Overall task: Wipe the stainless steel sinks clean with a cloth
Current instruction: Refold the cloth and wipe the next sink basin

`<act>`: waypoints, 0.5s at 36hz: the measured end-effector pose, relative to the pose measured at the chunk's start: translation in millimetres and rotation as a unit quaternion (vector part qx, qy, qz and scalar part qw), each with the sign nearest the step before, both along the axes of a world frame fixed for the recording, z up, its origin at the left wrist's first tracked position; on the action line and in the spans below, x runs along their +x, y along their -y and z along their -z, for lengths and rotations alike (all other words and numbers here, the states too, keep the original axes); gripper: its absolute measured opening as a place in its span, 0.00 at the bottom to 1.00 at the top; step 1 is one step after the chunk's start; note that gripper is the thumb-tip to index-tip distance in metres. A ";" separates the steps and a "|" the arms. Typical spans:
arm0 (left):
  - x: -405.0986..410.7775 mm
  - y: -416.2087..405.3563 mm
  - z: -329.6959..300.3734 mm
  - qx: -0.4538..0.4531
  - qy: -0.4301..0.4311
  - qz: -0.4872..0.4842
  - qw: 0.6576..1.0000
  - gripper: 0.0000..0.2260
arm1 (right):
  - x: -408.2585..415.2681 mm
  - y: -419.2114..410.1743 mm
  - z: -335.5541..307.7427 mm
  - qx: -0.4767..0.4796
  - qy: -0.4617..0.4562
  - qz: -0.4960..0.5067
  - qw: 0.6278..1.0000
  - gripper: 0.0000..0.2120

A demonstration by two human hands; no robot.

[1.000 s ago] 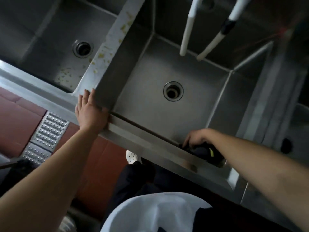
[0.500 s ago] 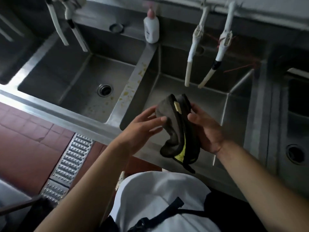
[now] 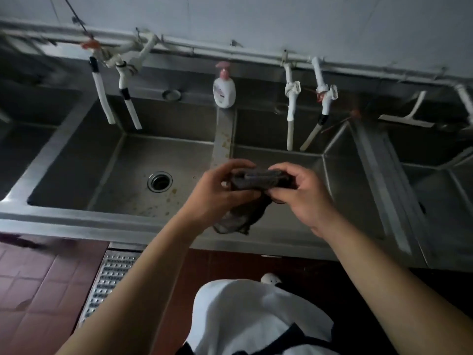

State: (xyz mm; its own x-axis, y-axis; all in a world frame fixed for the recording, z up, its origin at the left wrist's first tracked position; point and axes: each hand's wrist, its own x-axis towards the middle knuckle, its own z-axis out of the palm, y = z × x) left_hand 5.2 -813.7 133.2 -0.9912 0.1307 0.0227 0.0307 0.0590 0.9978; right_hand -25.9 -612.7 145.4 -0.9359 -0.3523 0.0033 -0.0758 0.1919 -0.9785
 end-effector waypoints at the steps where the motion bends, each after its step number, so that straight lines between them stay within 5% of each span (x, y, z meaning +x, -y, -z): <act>1: 1.5 4.7 1.0 -0.003 0.008 0.043 0.999 0.28 | 4.1 2.3 -1.8 0.001 -0.014 0.011 1.000 0.15; 3: 5.3 10.3 5.0 -0.034 0.004 0.098 0.995 0.33 | 12.6 3.6 -8.0 -0.013 -0.016 0.018 1.000 0.13; 8: 7.7 17.9 15.2 0.013 0.019 0.107 0.994 0.18 | 18.1 -6.3 -26.7 -0.081 0.020 0.041 0.996 0.14; 15: -11.8 11.5 32.2 -0.051 0.031 0.145 0.988 0.18 | 2.7 -3.8 -14.5 -0.171 0.117 0.117 0.971 0.20; 18: -25.0 13.9 38.7 -0.004 0.066 0.106 0.992 0.16 | -17.5 1.9 -3.8 -0.177 0.130 0.124 0.968 0.19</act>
State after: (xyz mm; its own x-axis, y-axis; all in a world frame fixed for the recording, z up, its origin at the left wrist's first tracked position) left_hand -19.7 -827.6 94.5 -0.9354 0.3368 -0.1078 -0.0881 0.0731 0.9934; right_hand -43.4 -614.6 149.2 -0.9771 -0.1362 -0.1635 0.1865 -0.1781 -0.9662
